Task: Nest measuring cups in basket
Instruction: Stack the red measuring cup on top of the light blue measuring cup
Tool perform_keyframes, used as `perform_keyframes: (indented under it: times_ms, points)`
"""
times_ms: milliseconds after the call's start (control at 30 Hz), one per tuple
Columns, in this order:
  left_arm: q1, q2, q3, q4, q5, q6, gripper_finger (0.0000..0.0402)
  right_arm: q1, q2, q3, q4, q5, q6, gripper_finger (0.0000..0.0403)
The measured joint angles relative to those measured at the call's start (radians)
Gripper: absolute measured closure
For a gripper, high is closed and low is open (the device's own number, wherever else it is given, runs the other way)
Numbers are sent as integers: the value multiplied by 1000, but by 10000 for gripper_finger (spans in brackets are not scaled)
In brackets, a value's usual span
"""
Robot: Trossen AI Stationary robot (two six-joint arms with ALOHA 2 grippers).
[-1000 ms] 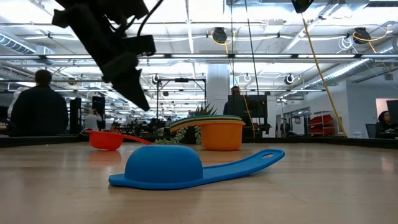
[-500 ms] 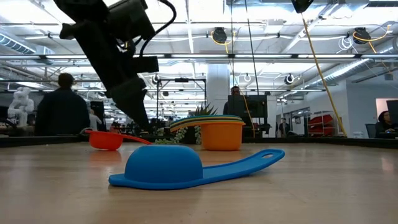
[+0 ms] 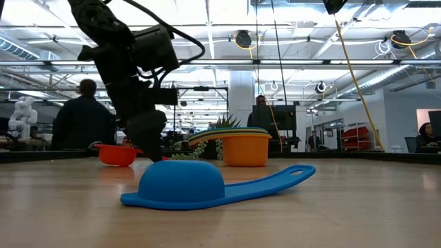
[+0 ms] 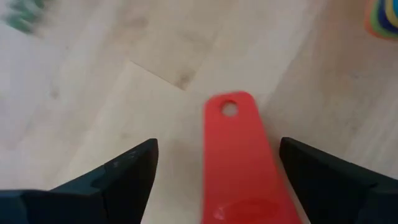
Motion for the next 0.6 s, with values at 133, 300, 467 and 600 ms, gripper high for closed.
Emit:
perform_keyframes:
  times_ms: [133, 300, 467, 600]
  points:
    - [1, 0, 0, 0, 44, 4, 82, -4, 1, -13, 4, 1, -11, 206]
    - [1, 0, 0, -2, 68, 23, 160, -4, 0, -14, 6, 1, -11, 206]
    - [1, -11, 1, -22, 89, 90, 247, -4, 0, -14, 13, 1, -11, 206]
    - [1, -52, 8, -82, 88, 95, 326, -5, 0, -15, 29, 2, -19, 206]
